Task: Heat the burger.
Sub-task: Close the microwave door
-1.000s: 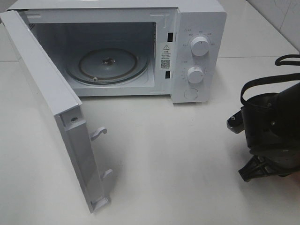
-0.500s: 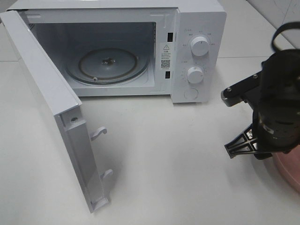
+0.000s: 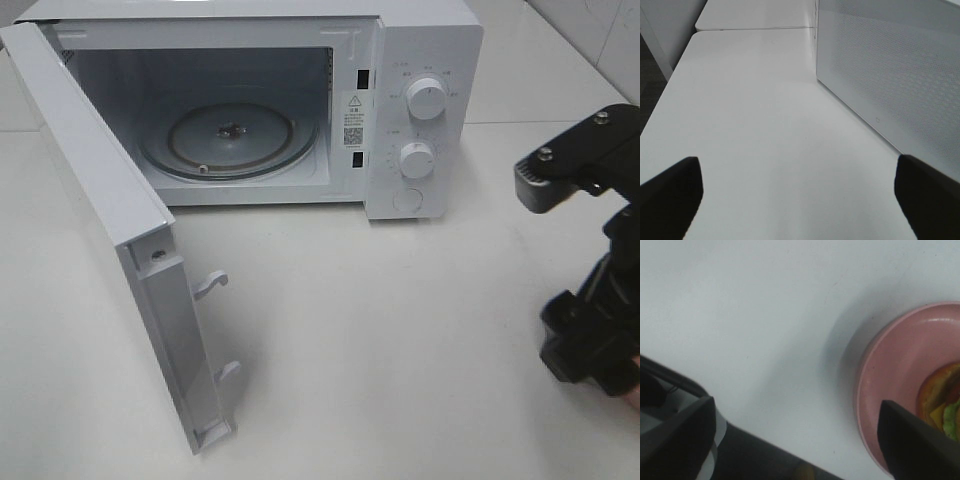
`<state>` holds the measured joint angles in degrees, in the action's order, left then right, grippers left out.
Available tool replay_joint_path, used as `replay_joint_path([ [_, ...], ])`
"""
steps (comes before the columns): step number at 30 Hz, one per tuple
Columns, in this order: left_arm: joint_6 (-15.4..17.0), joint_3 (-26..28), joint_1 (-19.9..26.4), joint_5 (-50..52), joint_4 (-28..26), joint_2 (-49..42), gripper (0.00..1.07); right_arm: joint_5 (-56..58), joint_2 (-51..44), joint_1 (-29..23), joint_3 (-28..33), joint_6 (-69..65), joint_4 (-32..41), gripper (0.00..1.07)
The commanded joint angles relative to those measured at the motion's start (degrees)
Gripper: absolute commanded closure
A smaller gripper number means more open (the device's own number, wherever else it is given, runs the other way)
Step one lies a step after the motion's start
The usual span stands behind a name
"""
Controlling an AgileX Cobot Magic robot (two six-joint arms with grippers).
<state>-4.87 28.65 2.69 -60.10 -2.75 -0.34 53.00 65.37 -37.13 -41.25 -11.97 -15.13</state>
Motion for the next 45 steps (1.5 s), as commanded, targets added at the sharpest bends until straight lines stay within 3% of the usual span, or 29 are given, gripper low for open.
replay_joint_path([
  [1,0.2,-0.2,0.2,0.6,-0.2,-0.9,0.10,7.0,-6.1,0.2,-0.1,4.6,2.1,0.23],
  [15,0.2,-0.2,0.2,0.6,-0.2,-0.9,0.10,13.6,-35.5,2.0,0.1,5.0,2.3,0.25],
  [17,0.2,-0.2,0.2,0.6,-0.2,-0.9,0.10,13.4,-42.6,8.7,0.1,7.9,2.9,0.25],
  [20,0.2,-0.2,0.2,0.6,-0.2,-0.9,0.10,13.3,-44.3,10.4,0.1,8.8,3.2,0.25],
  [22,0.2,-0.2,0.2,0.6,-0.2,-0.9,0.10,13.1,-48.6,14.8,0.1,9.6,3.6,0.25],
  [28,0.2,-0.2,0.2,0.6,-0.2,-0.9,0.10,11.5,-54.9,21.3,0.1,9.6,6.9,0.26],
  [31,0.2,-0.2,0.2,0.6,-0.2,-0.9,0.10,9.6,-58.1,25.0,1.6,10.4,9.2,0.27],
  [33,0.2,-0.2,0.2,0.6,-0.2,-0.9,0.10,9.0,-62.5,29.0,5.6,12.0,10.7,0.28],
  [38,0.2,-0.2,0.2,0.6,-0.2,-0.9,0.10,8.3,-67.2,33.1,9.3,12.0,10.8,0.30],
  [45,0.2,-0.2,0.2,0.6,-0.2,-0.9,0.10,5.0,-67.1,33.8,12.2,11.1,10.9,0.32],
])
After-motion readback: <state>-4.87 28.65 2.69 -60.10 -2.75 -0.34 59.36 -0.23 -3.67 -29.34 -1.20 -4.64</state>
